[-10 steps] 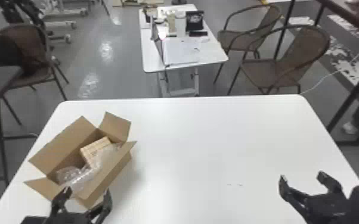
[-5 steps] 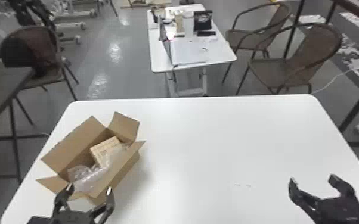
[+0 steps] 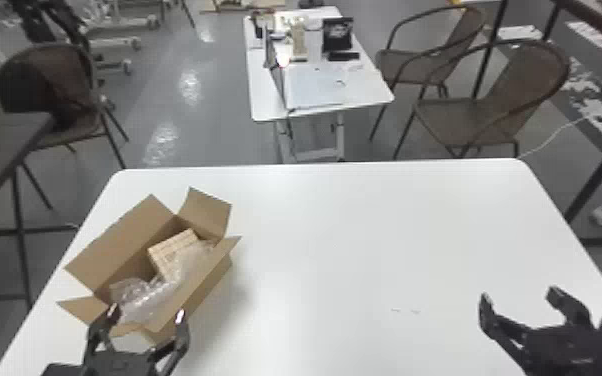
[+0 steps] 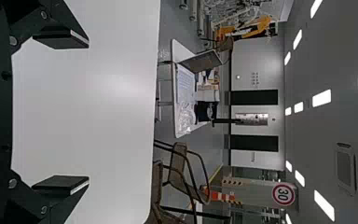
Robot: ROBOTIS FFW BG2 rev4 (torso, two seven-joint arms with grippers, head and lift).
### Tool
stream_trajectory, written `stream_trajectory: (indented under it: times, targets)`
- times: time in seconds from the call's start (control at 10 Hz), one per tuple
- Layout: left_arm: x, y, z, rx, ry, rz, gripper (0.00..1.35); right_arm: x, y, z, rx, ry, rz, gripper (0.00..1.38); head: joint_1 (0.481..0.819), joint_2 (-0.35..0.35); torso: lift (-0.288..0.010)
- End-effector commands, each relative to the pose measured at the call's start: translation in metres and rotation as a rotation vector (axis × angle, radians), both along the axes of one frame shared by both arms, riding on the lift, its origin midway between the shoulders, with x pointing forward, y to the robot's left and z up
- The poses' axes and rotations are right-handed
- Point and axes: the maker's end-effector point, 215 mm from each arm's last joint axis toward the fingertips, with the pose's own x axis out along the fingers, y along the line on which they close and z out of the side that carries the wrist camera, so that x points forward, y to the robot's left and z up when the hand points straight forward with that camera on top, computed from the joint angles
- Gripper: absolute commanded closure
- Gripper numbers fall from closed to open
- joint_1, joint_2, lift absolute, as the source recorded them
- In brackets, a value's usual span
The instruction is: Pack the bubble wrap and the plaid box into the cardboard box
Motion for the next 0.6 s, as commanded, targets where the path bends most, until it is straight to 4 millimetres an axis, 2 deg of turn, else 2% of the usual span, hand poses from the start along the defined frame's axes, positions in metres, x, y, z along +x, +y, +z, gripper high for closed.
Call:
stream_trajectory:
  times: [0.0, 0.5]
  targets:
    - [-0.0008, 0.0019, 0.0014, 0.004, -0.005, 0.005, 0.26, 0.0013, 0.0029, 0.0053, -0.013, -0.013, -0.004, 0.25, 0.695, 0.104, -0.018]
    - [0.0002, 0.0038, 0.0083, 0.005, -0.027, 0.017, 0.26, -0.0039, -0.0037, 0.0022, -0.049, 0.019, -0.036, 0.24, 0.695, 0.109, -0.018]
